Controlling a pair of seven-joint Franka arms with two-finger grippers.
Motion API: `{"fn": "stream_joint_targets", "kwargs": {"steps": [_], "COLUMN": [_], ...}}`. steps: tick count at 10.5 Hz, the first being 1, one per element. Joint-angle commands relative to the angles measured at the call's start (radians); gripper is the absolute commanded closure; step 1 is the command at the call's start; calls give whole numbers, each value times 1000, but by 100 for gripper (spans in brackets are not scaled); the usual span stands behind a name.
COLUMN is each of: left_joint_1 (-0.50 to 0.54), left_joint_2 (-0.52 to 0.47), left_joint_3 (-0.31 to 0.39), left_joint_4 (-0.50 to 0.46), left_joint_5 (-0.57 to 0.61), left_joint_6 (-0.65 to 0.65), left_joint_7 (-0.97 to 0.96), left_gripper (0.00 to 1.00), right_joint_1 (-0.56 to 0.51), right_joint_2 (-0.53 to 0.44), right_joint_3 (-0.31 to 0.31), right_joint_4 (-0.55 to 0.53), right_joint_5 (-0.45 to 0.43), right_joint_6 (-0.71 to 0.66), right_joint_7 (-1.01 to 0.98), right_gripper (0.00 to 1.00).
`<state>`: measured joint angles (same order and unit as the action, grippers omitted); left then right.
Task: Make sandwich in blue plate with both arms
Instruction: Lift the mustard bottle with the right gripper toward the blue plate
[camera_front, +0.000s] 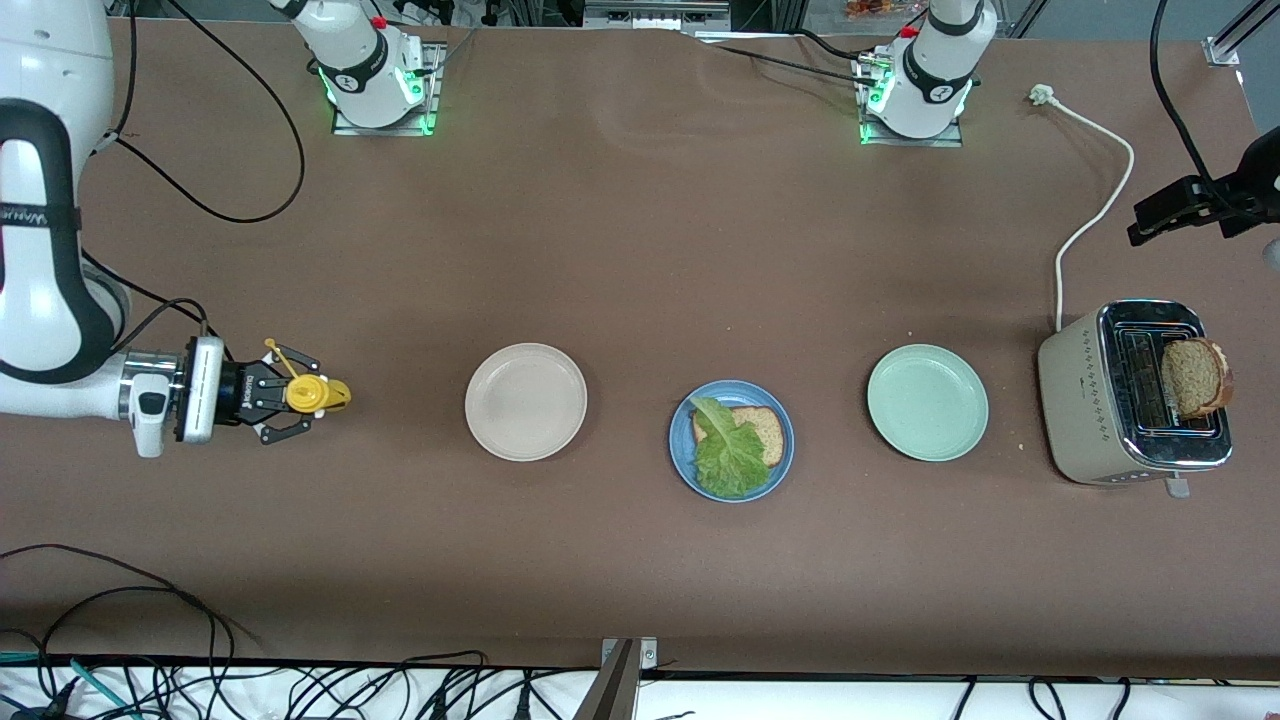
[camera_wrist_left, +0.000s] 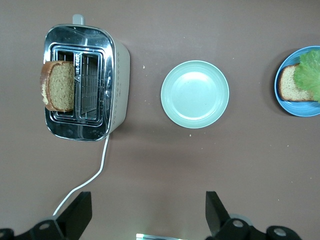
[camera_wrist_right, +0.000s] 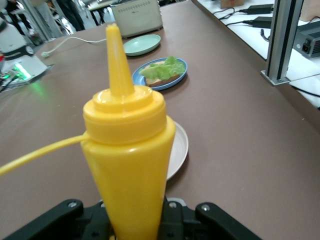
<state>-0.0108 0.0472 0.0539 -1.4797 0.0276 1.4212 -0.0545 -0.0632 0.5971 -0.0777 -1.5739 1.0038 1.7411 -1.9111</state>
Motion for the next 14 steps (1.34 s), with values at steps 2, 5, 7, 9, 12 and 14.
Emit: {"fn": "stream_joint_targets", "kwargs": {"steps": [2,5,7,9,12,14], "left_joint_1": [-9,-8,-8,-8,-8,-8], "left_joint_2": [2,2,2,2,2,3], "left_joint_3": [-2,3,3,3,1,3], "left_joint_4": [21,21,21,22,22,22], "left_joint_5": [-9,-9,-9,-8,-8,-8], "left_joint_6": [-21,-22,-21,-21,-21,-21], "left_joint_7": [1,1,2,1,1,1], "left_gripper": [0,0,0,0,0,0], "right_joint_1": [-3,-3,22,81,198,284], "right_joint_2": [-78,-95,-108,-106,-59,8], "right_joint_3": [189,350,439,473,486,478], "right_joint_4": [37,83,83,83,84,112], "right_joint_5": [-190,-455,-661,-839,-1046,-1207], "right_joint_6": [205,343,438,480,604,702], "right_joint_7": [366,672,887,1077,1364,1553], "right_gripper": [91,90,89,90,90,90]}}
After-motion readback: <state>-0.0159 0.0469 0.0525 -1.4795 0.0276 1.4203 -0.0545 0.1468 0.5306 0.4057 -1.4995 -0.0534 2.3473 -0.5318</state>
